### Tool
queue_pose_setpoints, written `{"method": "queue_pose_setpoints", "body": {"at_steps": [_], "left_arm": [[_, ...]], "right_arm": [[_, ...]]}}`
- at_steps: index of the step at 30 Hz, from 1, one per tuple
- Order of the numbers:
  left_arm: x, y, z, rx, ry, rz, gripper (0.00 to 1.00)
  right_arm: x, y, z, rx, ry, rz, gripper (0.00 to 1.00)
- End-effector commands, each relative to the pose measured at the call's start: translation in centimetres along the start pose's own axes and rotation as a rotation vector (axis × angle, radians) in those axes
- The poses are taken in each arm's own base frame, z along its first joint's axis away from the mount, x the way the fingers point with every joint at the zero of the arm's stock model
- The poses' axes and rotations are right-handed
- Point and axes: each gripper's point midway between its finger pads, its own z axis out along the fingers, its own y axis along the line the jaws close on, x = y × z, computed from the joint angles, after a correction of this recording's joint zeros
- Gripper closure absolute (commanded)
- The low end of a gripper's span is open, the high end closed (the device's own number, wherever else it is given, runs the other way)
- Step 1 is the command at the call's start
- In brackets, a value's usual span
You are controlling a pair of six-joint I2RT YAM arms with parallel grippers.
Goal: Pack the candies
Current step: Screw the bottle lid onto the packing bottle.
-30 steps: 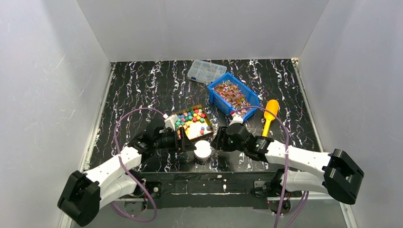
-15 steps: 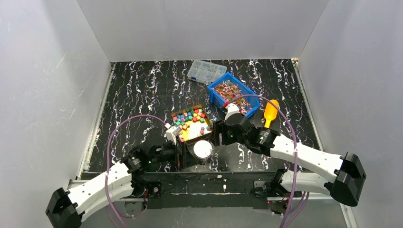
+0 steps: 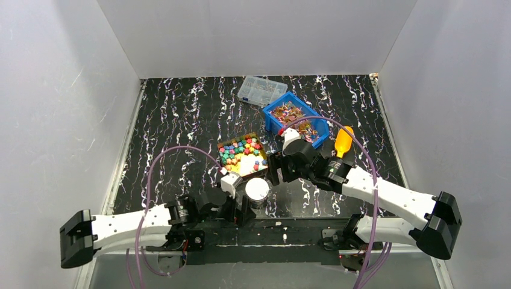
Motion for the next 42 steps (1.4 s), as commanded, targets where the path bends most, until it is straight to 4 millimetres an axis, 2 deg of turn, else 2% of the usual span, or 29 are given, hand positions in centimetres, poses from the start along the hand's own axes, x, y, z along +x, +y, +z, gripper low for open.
{"method": "queue_pose_setpoints", "body": {"at_steps": [1, 5, 15, 21, 29, 34, 39, 42], "left_arm": [[-0.4, 2.7, 1.2, -0.163, -0.104, 0.112, 0.02], [-0.7, 2.5, 2.6, -0.146, -0.152, 0.186, 0.02], [-0.1, 3.4, 5.3, -0.156, -0.175, 0.312, 0.02], [0.0, 4.3, 6.1, -0.174, -0.212, 0.386, 0.02], [0.0, 4.2, 7.6, -0.142, -0.262, 0.464, 0.04], [0.8, 4.1, 8.6, -0.119, -0.245, 0.49, 0.15], [1.5, 2.5, 10.0, -0.033, -0.204, 0.564, 0.39], [2.0, 1.2, 10.7, 0.035, -0.181, 0.609, 0.48]], "right_arm": [[-1.1, -0.2, -0.2, 0.01, -0.019, -0.026, 0.14], [-0.5, -0.5, 0.0, 0.011, -0.01, -0.023, 0.14], [1.4, -0.8, 0.3, -0.014, 0.005, 0.003, 0.13], [2.3, -0.8, 0.3, -0.038, 0.014, 0.013, 0.13], [3.5, -1.1, 0.0, -0.05, 0.022, 0.024, 0.12], [3.9, -1.2, -0.4, -0.058, 0.019, 0.033, 0.15], [4.2, -1.2, -0.8, -0.069, 0.019, 0.038, 0.19], [4.5, -1.1, -1.0, -0.083, 0.026, 0.041, 0.23]]}}
